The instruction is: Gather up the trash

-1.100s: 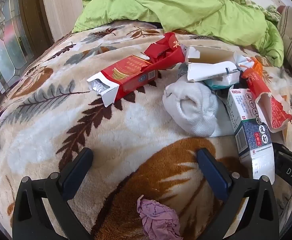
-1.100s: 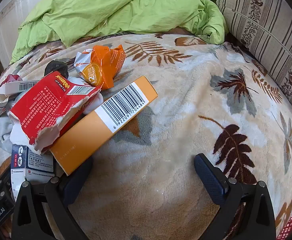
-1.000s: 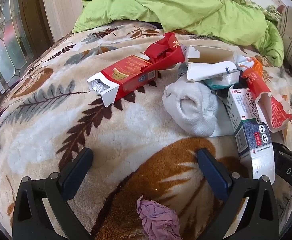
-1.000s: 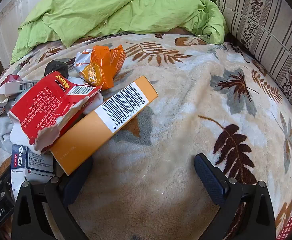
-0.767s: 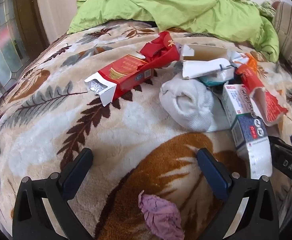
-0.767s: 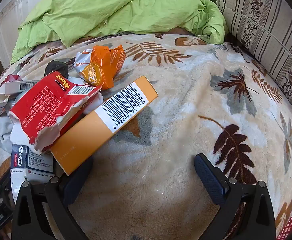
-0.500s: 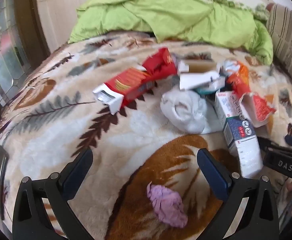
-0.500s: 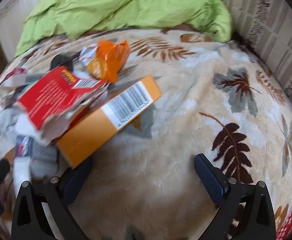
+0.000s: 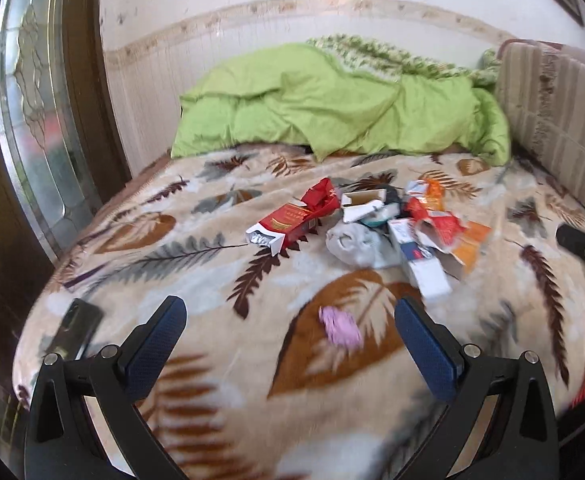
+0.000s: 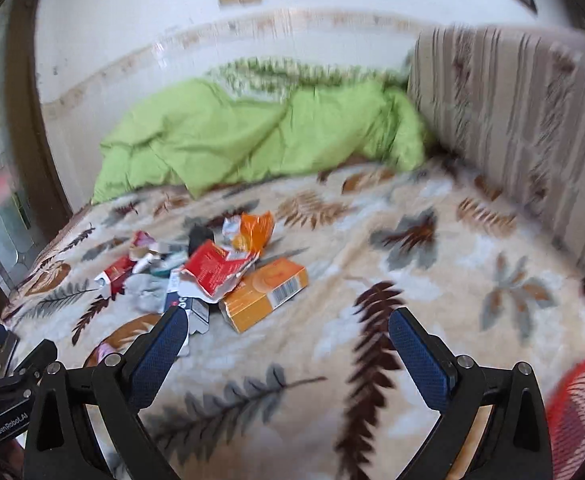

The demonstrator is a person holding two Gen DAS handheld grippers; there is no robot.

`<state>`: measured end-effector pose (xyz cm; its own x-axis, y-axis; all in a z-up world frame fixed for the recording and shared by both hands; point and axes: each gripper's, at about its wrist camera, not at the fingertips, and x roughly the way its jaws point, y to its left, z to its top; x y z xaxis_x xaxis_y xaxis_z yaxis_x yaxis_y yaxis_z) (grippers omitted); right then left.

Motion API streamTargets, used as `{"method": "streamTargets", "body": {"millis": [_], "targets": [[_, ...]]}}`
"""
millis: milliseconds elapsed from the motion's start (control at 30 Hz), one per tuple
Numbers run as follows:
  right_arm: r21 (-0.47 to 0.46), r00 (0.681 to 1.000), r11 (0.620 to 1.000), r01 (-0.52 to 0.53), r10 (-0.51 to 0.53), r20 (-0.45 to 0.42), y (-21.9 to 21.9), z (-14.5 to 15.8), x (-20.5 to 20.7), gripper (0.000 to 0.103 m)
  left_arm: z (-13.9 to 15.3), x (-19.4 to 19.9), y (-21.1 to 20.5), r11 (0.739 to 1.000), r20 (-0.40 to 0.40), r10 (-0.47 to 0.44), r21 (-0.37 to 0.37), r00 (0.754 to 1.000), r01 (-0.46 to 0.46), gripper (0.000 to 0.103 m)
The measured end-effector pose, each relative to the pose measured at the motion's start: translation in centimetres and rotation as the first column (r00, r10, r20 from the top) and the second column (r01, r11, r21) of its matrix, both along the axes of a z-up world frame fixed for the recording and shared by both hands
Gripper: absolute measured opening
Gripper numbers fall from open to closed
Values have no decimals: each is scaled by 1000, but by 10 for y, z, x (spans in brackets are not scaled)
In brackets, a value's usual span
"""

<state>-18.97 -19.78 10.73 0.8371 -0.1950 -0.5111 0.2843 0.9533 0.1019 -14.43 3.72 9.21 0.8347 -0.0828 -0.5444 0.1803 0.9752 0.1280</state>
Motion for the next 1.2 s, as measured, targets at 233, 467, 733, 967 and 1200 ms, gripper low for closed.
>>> {"method": "streamTargets", "body": {"millis": [233,467,733,967,1200], "targets": [[-105,995,993,-55,63,74,30,9,-75,102,6,-67,16,1000,36,-8,-28,999,9,103],[-96,997,995,-41,47,54,26,5,-75,102,2,-63,12,1000,27,10,-1,1000,-10,103],[-89,998,995,-43,47,38,26,1,-73,102,-2,-59,16,1000,6,20,-3,1000,-20,103],[-84,998,995,-48,51,33,27,1,-73,102,-2,-58,17,1000,-6,22,-7,1000,-22,103],[-63,999,997,-42,43,25,23,1,-72,102,-4,-56,18,1000,-18,20,-9,1000,-20,103]]}}
